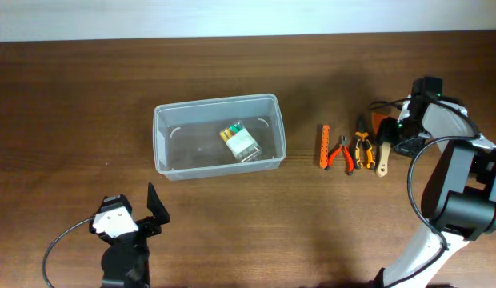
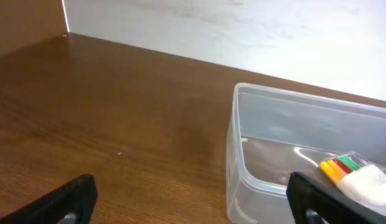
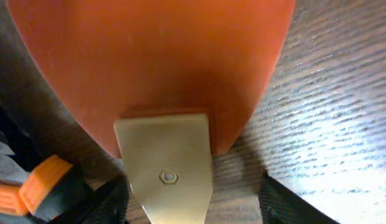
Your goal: Pack container
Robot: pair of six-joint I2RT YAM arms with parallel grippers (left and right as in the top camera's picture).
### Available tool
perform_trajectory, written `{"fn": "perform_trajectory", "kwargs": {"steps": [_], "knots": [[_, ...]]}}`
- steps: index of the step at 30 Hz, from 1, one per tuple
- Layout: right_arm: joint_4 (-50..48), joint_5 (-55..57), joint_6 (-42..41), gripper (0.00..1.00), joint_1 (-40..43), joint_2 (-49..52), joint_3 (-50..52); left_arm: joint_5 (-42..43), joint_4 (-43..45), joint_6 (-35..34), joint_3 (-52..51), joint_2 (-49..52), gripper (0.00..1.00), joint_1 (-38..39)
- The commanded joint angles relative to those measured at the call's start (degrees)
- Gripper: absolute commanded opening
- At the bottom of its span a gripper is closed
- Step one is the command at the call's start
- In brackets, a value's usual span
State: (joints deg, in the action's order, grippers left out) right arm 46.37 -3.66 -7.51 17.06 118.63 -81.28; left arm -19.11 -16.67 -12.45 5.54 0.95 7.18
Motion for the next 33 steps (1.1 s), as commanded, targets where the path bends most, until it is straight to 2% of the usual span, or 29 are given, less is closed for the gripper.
{"fn": "perform_trajectory", "kwargs": {"steps": [1,6,8,12,18,20,27,33], "knots": [[-1.14,-0.87,-0.48,0.63,-0.28,2.73,0.76,-0.2,-0.04,0.5,-0.22,-0.26,0.99,0.28],[-2.1,-2.8,2.82,0.54,-0.28,2.73,0.76,-0.2,-0.04,0.5,-0.22,-0.26,0.99,0.28],[-2.1,-2.82,2.78,0.44,-0.28,2.73,0.76,-0.2,-0.04,0.5,-0.22,-0.26,0.99,0.28],[-1.88,-3.26,2.78,0.35,-0.26,2.73,0.76,-0.2,-0.04,0.5,-0.22,-0.26,0.99,0.28],[1.42,-4.35,2.75,0.29,-0.26,2.51,-0.81,-0.2,-0.04,0.5,-0.22,-0.26,0.99,0.28],[3.91,-4.59,2.75,0.25,-0.28,2.08,-2.84,-0.2,-0.04,0.5,-0.22,-0.26,0.99,0.28],[14.69,-7.19,2.75,0.21,-1.73,-4.04,-16.87,-0.2,-0.04,0.5,-0.22,-0.26,0.99,0.28],[21.99,-11.06,2.8,0.13,-9.88,-11.02,-31.04,-0.2,-0.04,0.5,-0.22,-0.26,0.99,0.28]]}}
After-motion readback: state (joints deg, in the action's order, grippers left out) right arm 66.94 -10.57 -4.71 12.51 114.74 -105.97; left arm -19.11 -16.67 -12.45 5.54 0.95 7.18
